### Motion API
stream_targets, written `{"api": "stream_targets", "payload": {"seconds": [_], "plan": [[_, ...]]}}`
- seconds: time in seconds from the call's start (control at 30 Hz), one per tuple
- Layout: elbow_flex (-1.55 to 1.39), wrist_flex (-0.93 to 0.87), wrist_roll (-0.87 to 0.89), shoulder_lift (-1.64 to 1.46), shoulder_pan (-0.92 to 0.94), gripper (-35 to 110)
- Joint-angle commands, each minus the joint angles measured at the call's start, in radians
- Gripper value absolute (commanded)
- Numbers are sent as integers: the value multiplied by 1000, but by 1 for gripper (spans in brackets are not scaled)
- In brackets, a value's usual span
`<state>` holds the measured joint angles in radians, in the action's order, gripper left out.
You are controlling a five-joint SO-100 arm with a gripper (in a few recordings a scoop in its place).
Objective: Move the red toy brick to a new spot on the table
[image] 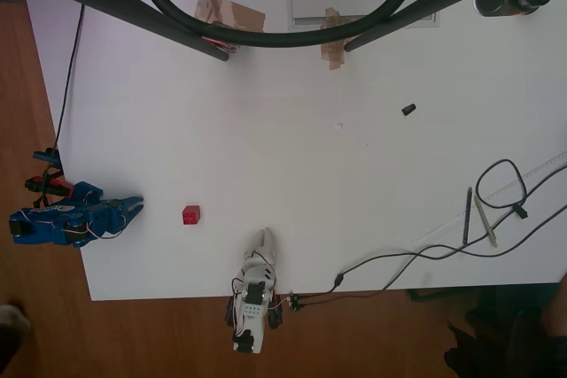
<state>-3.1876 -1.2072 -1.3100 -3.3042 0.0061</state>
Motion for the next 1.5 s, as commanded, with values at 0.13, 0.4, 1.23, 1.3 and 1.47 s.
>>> {"api": "stream_targets", "payload": {"seconds": [0.13, 0.4, 1.23, 1.3, 1.47], "plan": [[-32, -9, -129, -34, -32, 9], [-32, -11, -18, -34, -64, 0], [419, 199, -198, 494, -74, 0], [594, 235, -198, 663, -101, 0], [1006, 270, -199, 1052, -126, 1]]}}
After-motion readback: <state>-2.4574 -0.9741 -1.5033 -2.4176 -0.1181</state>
